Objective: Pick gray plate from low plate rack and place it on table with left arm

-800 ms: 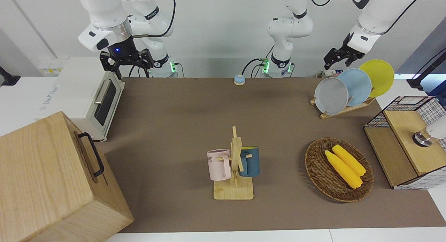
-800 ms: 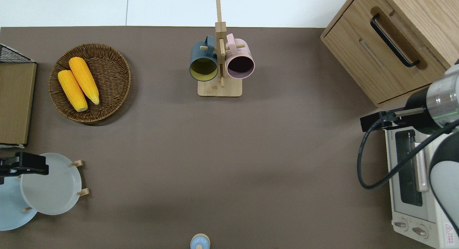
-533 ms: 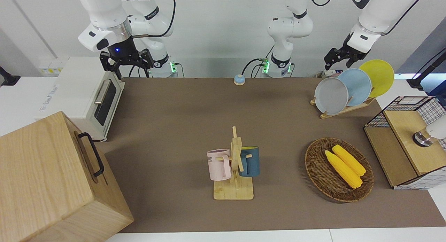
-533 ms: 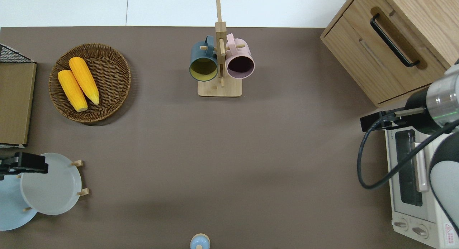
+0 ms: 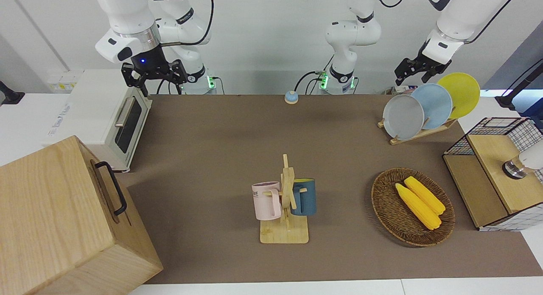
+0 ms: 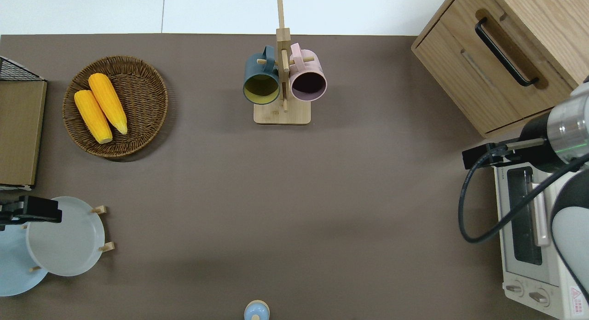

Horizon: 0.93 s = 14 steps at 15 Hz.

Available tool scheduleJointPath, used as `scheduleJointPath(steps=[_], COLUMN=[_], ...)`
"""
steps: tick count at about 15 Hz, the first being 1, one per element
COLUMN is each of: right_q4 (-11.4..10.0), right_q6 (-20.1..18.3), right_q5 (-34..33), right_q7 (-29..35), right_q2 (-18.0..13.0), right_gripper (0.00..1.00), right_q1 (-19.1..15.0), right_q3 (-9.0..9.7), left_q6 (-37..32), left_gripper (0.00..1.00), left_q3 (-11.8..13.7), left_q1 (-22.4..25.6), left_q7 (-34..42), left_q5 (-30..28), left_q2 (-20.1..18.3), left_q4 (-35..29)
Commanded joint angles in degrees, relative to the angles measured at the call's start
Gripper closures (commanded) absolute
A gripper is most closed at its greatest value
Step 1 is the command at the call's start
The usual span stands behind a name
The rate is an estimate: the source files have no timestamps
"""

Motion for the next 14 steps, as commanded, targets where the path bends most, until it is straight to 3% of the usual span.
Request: scheduleJointPath(steps=[1,10,14], right_q4=[0.5,0.5,0.5], right_q6=[-0.7,-0.8,-0.8], right_q5=[-0.1,-0.1,-0.1], right_q7=[0.7,0.7,0.7], right_q2=[-0.1,-0.1,-0.1], right_gripper=[0.017,0.017,0.017], right_q1=[-1.1,-1.2,-1.1], right_q3=[1.00,1.00,1.00], left_q6=[0.2,0.2,3.9], left_gripper=[0.02,0.02,0.04], left_q3=[0.4,0.9,0.8], left_q1=[-0.6,-0.3,0.1], left_q7=[0.5,0.5,1.1], left_q5=[0.8,0.9,3.0], left_q2=[-0.7,-1.2,-1.6], left_q4=[-0.3,-0.9,-3.6])
